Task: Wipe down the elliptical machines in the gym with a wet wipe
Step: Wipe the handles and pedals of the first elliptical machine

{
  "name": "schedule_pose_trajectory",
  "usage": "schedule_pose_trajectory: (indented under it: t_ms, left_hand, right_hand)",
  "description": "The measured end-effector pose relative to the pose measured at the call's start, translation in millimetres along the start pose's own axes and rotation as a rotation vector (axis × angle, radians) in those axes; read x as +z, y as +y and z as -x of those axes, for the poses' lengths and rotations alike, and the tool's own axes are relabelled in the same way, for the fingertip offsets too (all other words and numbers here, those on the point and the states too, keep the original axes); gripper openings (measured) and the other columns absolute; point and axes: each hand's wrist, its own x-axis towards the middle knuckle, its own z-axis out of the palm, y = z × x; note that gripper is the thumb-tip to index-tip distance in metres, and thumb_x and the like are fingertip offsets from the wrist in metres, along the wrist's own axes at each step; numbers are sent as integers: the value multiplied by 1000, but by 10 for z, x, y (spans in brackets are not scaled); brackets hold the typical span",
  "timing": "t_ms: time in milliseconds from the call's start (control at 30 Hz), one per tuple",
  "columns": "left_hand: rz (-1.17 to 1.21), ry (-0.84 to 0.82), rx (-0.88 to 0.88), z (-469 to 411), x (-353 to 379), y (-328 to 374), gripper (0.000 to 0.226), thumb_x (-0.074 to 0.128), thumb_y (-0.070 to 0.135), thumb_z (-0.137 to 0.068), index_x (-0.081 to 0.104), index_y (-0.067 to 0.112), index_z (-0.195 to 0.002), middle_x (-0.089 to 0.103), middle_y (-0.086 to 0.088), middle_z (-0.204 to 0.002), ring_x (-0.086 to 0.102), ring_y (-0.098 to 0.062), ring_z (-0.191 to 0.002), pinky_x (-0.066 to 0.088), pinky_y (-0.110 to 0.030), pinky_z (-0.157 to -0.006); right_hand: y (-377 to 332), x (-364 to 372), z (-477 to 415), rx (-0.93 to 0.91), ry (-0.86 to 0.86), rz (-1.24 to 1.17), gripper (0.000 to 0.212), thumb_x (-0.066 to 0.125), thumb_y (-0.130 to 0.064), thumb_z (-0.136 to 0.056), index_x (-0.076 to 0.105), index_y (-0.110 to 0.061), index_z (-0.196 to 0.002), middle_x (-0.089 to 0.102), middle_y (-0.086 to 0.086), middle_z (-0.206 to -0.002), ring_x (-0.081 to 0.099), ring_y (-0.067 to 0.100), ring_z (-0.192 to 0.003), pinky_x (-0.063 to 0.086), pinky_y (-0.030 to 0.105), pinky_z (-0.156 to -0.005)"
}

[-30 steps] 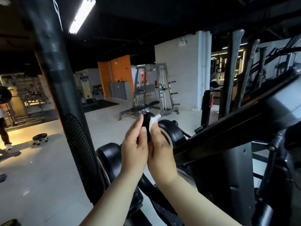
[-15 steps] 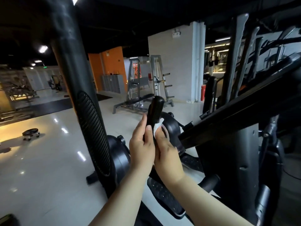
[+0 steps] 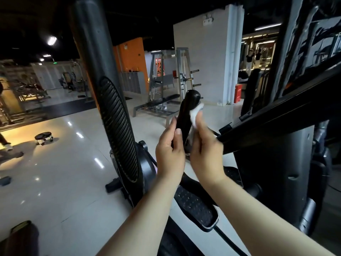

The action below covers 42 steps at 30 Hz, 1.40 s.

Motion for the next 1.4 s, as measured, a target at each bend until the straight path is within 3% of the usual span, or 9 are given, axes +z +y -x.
schedule_pose_trajectory:
  t_ms: [133, 333, 533, 633, 800, 933, 1067, 1233, 1400]
  left_hand:
    - [4, 8, 40, -16, 15, -10, 38, 50, 19, -107, 57, 29, -144, 60, 15, -142, 53, 1, -133, 42, -24, -111]
    - [25, 14, -62, 36, -26, -36, 48, 49, 11, -107, 52, 54, -129, 59, 15, -143, 54, 0, -133, 44, -33, -114]
    - [38, 22, -81, 87, -35, -60, 41, 50, 19, -107, 52, 54, -128, 61, 27, -129, 58, 2, -126, 46, -30, -110]
    - [30, 47, -103, 150, -40, -128, 39, 50, 20, -108, 55, 50, -133, 67, 18, -128, 63, 0, -119, 50, -27, -102]
    - [17, 56, -108, 222, -37, -217, 37, 51, 20, -107, 56, 32, -142, 58, 30, -123, 52, 26, -109, 40, -5, -96]
    - [25, 54, -84, 209, -35, -240, 37, 51, 18, -107, 55, 31, -141, 59, 24, -132, 53, 16, -120, 41, -13, -103]
    - [66, 75, -102, 240, -48, -243, 38, 52, 15, -107, 57, 47, -127, 67, 19, -125, 61, 5, -117, 46, -20, -101]
    - [-38, 57, -68, 299, -61, -285, 42, 51, 13, -106, 51, 37, -140, 59, 21, -131, 55, 15, -116, 39, -4, -97]
    - [-42, 65, -85, 338, -74, -362, 43, 51, 12, -106, 49, 35, -142, 54, 21, -135, 45, 28, -116, 35, -4, -102]
  right_hand:
    - [-38, 42, -217, -162, 39, 47, 55, 33, -23, -101, 36, -11, -155, 27, 7, -163, 37, 18, -145, 39, 22, -112]
    - [517, 188, 364, -286, -112, 138, 52, 40, -2, -98, 39, 0, -149, 28, 18, -158, 28, 17, -147, 31, 27, -118]
    - [153, 164, 81, -29, -25, -67, 48, 33, -13, -107, 34, -10, -155, 35, 4, -159, 32, 7, -147, 26, 21, -120]
    - [199, 225, 284, 78, -130, -64, 49, 34, -21, -108, 35, -13, -157, 48, 2, -153, 48, 13, -138, 39, 27, -112]
    - [351, 127, 373, 66, -109, 140, 27, 45, -12, -102, 61, -5, -123, 55, -6, -72, 53, 17, -56, 33, 10, -52]
    - [69, 114, 18, 215, 163, 18, 39, 42, -15, -107, 51, -4, -143, 65, 1, -88, 57, 13, -81, 35, 3, -62]
    - [-16, 152, 223, 113, -127, 33, 42, 39, -18, -104, 44, -14, -146, 57, -11, -81, 55, -7, -69, 36, 7, -61]
    - [248, 6, 440, 51, -422, 276, 29, 43, -6, -93, 60, -1, -117, 66, 21, -92, 61, 36, -81, 37, 24, -58]
    - [223, 58, 312, 242, -312, 175, 17, 45, -4, -99, 60, -11, -93, 57, 0, -65, 50, 12, -54, 36, 23, -50]
